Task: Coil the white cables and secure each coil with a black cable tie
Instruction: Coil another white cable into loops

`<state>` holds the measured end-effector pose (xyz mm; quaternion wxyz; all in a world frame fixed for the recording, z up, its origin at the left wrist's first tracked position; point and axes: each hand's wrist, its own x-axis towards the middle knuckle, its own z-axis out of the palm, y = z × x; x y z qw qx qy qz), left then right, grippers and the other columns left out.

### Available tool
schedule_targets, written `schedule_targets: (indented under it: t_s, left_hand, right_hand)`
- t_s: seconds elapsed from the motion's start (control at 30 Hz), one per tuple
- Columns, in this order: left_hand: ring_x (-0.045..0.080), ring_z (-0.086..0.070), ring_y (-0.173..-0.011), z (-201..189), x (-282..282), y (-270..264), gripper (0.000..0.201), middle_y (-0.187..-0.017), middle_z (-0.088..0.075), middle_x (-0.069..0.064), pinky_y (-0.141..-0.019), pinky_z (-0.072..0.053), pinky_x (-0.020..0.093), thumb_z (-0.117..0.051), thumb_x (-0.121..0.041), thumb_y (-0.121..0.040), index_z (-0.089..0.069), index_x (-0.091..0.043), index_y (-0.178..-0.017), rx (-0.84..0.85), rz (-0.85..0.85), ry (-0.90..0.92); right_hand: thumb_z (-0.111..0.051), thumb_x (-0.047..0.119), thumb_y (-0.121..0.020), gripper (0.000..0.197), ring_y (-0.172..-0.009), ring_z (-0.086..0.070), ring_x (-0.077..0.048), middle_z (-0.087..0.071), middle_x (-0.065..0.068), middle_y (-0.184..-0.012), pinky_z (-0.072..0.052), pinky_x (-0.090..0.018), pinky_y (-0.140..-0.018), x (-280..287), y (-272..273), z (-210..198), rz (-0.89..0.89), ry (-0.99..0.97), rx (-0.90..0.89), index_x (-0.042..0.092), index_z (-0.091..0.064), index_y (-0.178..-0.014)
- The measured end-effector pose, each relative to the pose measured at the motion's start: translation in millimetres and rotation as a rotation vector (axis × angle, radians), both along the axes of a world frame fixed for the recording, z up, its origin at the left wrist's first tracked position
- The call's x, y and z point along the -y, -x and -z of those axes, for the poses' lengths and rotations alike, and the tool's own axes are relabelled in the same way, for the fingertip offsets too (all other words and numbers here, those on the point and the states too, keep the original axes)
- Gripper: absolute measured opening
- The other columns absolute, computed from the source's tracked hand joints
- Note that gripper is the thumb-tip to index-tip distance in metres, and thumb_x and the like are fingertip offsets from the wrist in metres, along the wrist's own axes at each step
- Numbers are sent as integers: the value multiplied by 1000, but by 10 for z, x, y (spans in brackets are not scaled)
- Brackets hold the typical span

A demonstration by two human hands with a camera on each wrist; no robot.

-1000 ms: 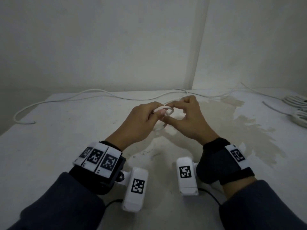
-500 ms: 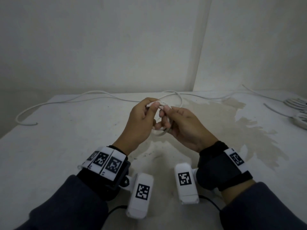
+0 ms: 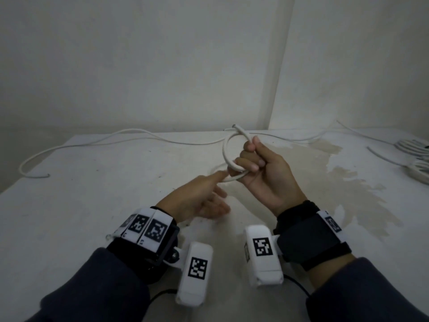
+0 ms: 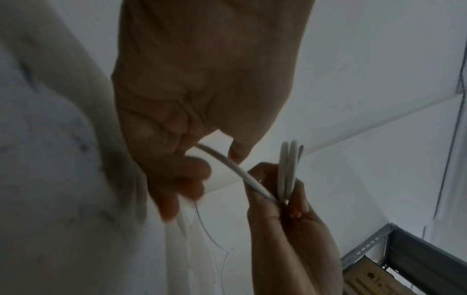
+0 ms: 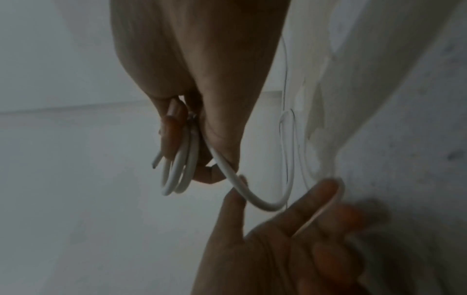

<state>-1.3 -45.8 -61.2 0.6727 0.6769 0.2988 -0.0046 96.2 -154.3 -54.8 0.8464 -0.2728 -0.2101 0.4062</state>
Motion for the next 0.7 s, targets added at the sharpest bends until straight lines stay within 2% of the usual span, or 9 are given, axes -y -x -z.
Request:
schedule_targets:
  t_s: [0.07, 0.13, 0.2, 0.27, 0.33, 0.43, 0.5, 0.6, 0.7]
  left_hand:
    - [18, -67, -59, 42, 1, -36, 39, -82, -69, 19, -56, -58, 25, -58, -26, -94, -56, 9, -112, 154, -69, 202]
    - [24, -71, -82, 89, -45, -60, 35, -97, -69, 22, -66, -60, 26, -60, 1, -88, -51, 14, -120, 350, -209, 347]
    - [28, -69, -99, 113, -82, -78, 40, -111, -67, 21, -75, -59, 28, -61, 9, -85, -46, 7, -122, 496, -318, 350]
    - [22, -70, -95, 102, -84, -75, 29, -111, -66, 16, -81, -58, 29, -54, 9, -89, -49, 0, -116, 602, -339, 245]
    - [16, -70, -93, 95, -78, -67, 25, -111, -67, 12, -83, -58, 29, -49, 5, -94, -53, -3, -118, 665, -301, 110]
    - [19, -69, -99, 106, -90, -67, 27, -113, -69, 9, -86, -57, 32, -47, -4, -98, -57, -8, -122, 710, -240, -50]
    - [20, -69, -97, 92, -70, -47, 24, -107, -71, 7, -82, -58, 31, -46, -7, -99, -62, -14, -115, 734, -178, -73]
    - [12, -70, -83, 58, -64, -18, 26, -93, -72, -2, -71, -57, 25, -42, -8, -100, -61, -20, -113, 735, -106, -70]
    - [7, -56, -61, 35, -91, -25, 30, -79, -57, 7, -60, -49, 22, -38, 0, -100, -63, -12, -110, 699, -47, -9]
  right_hand:
    - [-44, 27, -94, 27, -41, -34, -7, -30, 8, -46, -48, -25, -60, -18, 44, -4, -26, 12, 8, 12, -47, -73]
    - [-40, 25, -100, 31, -42, -36, -8, -30, 6, -47, -50, -26, -55, -43, 40, 22, 48, 89, 17, 11, -48, -73]
    - [-38, 23, -103, 32, -42, -39, -9, -32, 4, -47, -48, -25, -53, -64, 7, 72, 183, 198, 33, 9, -48, -75]
    - [-40, 21, -103, 29, -43, -40, -9, -34, 4, -47, -44, -25, -54, -75, -29, 122, 272, 272, 37, 8, -50, -78]
    - [-42, 18, -102, 21, -43, -38, -9, -34, 4, -48, -43, -24, -54, -68, -52, 146, 270, 306, 51, 10, -51, -85]
    - [-44, 14, -101, 8, -43, -36, -8, -35, 5, -49, -40, -23, -53, -54, -36, 133, 210, 329, 123, 15, -50, -97]
    - [-44, 14, -101, 11, -42, -34, -8, -35, 5, -48, -37, -22, -53, -46, -8, 119, 167, 354, 193, 15, -51, -93]
    - [-45, 11, -100, 17, -41, -30, -6, -33, 6, -47, -35, -19, -48, -36, 24, 91, 141, 366, 263, 14, -52, -85]
    - [-46, 8, -99, 18, -41, -26, -6, -32, 8, -46, -30, -21, -49, -28, 35, 82, 133, 386, 311, 14, -51, -83]
